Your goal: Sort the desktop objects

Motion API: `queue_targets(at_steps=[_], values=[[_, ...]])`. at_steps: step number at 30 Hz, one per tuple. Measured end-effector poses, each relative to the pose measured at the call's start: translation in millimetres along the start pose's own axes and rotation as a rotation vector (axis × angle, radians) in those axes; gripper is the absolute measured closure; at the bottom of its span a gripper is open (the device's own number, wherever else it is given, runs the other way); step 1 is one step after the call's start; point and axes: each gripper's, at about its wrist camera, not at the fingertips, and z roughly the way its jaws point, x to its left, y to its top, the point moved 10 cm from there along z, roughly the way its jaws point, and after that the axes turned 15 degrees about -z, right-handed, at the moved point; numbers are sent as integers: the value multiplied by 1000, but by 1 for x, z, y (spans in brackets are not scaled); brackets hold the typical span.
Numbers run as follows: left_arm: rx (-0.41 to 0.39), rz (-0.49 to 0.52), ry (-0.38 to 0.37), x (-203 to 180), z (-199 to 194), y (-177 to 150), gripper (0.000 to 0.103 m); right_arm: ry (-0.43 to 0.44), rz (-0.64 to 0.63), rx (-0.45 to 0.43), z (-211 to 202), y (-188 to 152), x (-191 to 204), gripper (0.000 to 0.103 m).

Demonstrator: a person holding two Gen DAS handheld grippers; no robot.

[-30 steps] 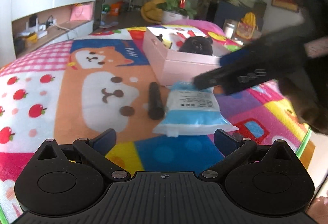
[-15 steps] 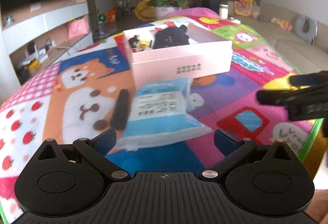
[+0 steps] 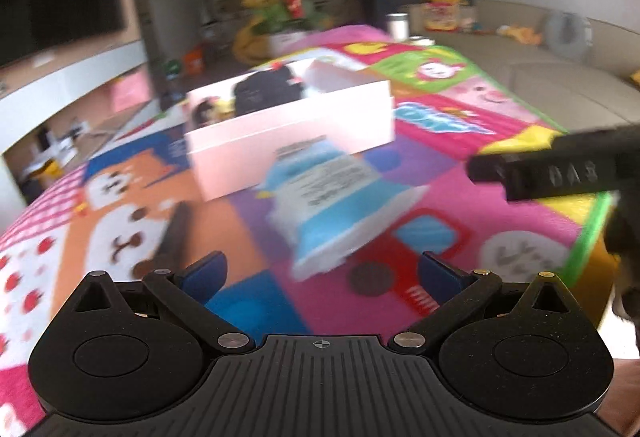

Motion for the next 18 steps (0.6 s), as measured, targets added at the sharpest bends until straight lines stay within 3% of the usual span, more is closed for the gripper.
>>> queue_targets(at_steps=[6,10,18], values=[[-2,-28,27,14,-5,1,0,55,19,89,20,-21,15,0],[-25,-51,37,24,-6,8,0,45,-2,92,19,-25,19,0],[-83,-221,142,99,-9,24,0,34,-15,84,20,-25,20,0]])
